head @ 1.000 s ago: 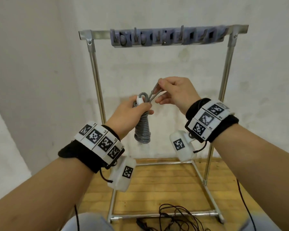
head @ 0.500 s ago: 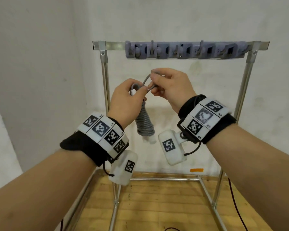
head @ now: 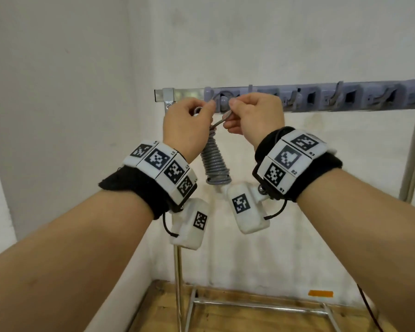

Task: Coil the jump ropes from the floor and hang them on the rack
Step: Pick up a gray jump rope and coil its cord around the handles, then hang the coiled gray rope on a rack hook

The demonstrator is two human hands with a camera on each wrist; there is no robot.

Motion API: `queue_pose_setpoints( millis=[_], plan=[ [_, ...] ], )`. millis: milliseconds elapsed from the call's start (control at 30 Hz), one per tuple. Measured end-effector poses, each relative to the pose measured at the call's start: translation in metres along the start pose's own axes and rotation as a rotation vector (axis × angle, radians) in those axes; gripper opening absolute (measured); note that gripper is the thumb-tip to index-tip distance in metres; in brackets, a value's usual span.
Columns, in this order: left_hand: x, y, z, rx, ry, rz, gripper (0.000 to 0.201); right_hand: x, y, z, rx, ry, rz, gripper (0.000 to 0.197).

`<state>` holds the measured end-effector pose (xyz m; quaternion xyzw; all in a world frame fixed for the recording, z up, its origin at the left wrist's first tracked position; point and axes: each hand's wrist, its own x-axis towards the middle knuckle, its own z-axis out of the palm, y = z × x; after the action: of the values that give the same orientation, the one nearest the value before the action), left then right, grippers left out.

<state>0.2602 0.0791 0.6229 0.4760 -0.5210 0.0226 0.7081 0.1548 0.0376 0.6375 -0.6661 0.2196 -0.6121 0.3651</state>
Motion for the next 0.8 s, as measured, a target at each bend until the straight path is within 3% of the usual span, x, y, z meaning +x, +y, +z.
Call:
queue_pose_setpoints(
  millis=[167,267,533,700,800],
  plan=[
    [0.038,0.0,0.004,0.019,0.053,-0.013,0.009,0.041,-0.008,0.013,-0.059,-0.024,0.051,0.024],
    [0.053,-0.006,0.006,0.03,0.084,-0.035,0.014,0.055,-0.009,0.019,-0.088,-0.027,0.061,0.026],
    [0.065,-0.031,0.013,-0.007,0.026,-0.182,0.023,0.06,0.016,0.029,-0.074,-0.029,0.096,0.029],
    [0.059,-0.045,0.012,0.012,-0.018,-0.189,0.022,0.055,0.031,0.03,-0.139,-0.057,0.1,0.016],
    [0.053,-0.047,0.011,0.08,0.0,-0.131,0.01,0.048,0.033,0.029,-0.134,-0.081,0.112,0.006]
  ],
)
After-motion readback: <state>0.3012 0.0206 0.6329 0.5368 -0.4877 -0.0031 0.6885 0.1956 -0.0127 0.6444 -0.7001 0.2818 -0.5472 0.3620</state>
